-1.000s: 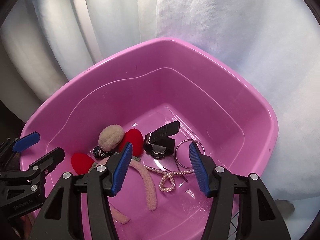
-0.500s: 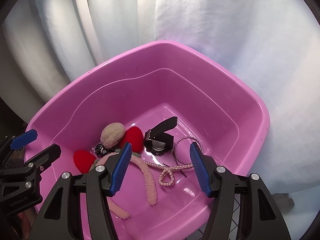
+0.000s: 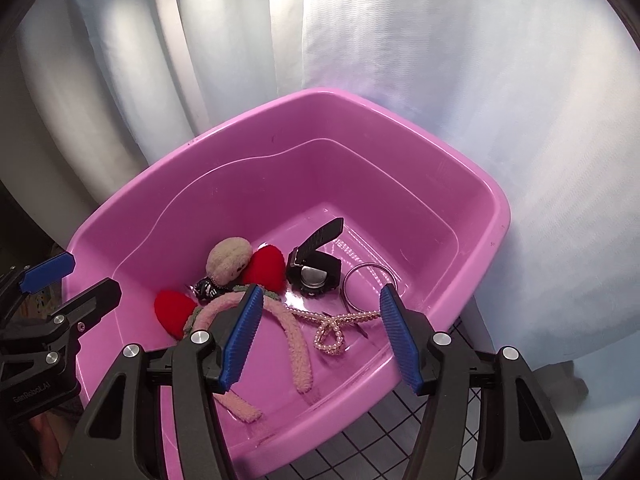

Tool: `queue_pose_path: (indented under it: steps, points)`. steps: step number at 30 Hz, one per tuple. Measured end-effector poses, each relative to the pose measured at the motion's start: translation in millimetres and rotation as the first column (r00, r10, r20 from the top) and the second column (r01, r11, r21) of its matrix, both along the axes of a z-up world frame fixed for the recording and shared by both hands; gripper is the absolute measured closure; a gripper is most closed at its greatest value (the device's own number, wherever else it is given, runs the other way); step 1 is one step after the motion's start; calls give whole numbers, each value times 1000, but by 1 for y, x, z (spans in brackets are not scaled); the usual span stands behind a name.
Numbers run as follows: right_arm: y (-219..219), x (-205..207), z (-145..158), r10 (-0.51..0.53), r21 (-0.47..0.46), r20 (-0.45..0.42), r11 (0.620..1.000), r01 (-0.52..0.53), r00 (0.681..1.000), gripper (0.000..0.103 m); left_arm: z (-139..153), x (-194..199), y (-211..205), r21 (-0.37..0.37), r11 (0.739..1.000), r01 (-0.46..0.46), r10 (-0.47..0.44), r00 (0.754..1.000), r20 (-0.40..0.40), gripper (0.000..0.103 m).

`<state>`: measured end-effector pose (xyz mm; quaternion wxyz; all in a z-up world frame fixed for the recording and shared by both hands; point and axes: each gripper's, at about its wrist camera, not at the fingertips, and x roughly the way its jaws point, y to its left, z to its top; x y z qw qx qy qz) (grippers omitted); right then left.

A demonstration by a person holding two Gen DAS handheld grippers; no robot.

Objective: Organize jewelry

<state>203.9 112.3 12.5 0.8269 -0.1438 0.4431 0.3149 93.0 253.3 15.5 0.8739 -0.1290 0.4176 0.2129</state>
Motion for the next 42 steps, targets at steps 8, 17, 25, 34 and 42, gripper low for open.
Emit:
queue_pose_path:
  steps: [8, 17, 25, 34, 42]
  points:
    - [-34, -23, 12, -6, 42, 27, 999, 5, 1000, 42, 9, -12, -25, 29, 999, 23, -24, 999, 21, 24]
    - [-88, -53, 30, -42, 94, 73, 995, 35, 996, 42, 23, -28, -63, 60, 996, 70, -73, 996, 54, 24]
    - [-152, -80, 34, -119, 138, 85, 985, 106, 989, 41, 29, -28, -110, 59, 987, 147, -151, 986, 69, 24]
    - [-261, -122, 0, -303, 173, 39, 940, 292, 952, 39, 10, -26, -175, 35, 956, 291, -293, 952, 88, 19]
    - [-344, -150, -40, -484, 144, -13, 865, 481, 875, 39, -33, -9, -224, -2, 911, 413, -413, 910, 38, 18]
